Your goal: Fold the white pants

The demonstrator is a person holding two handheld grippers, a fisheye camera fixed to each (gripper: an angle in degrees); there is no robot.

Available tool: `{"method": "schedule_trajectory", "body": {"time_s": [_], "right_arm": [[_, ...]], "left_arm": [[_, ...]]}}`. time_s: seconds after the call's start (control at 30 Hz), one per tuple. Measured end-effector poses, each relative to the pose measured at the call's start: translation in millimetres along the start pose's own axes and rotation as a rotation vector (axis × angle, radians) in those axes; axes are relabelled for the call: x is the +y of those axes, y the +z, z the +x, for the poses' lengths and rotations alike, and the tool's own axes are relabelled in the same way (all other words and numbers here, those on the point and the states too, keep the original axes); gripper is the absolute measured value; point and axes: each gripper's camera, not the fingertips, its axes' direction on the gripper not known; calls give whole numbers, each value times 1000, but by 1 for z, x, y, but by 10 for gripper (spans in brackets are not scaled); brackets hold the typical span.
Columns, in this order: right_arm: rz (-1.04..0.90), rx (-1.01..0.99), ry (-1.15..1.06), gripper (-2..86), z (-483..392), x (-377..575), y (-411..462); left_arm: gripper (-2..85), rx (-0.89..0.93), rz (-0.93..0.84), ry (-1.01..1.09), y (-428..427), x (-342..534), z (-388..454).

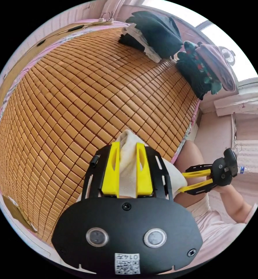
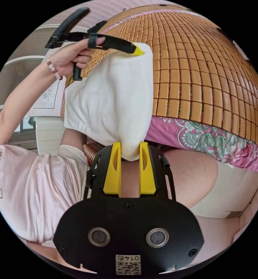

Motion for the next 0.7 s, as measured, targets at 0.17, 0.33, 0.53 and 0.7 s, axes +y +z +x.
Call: {"method": "schedule_trajectory", "body": {"time_s": [0.17,0.33,0.53,0.7], "right_arm": [[145,5,-2,78,-3,37,-50],[349,120,-3,77,-6,98,-147],[481,11,-310,76,-78,130,-194],[274,-251,-676,79,-180,96,-115]], "left_arm": [[50,167,15,-123,1,-7,-27],[50,254,188,-78,-44,-19,-21],[51,334,452,14,-126,20,-28],[57,240,565,-93,-170,171,-94]]}}
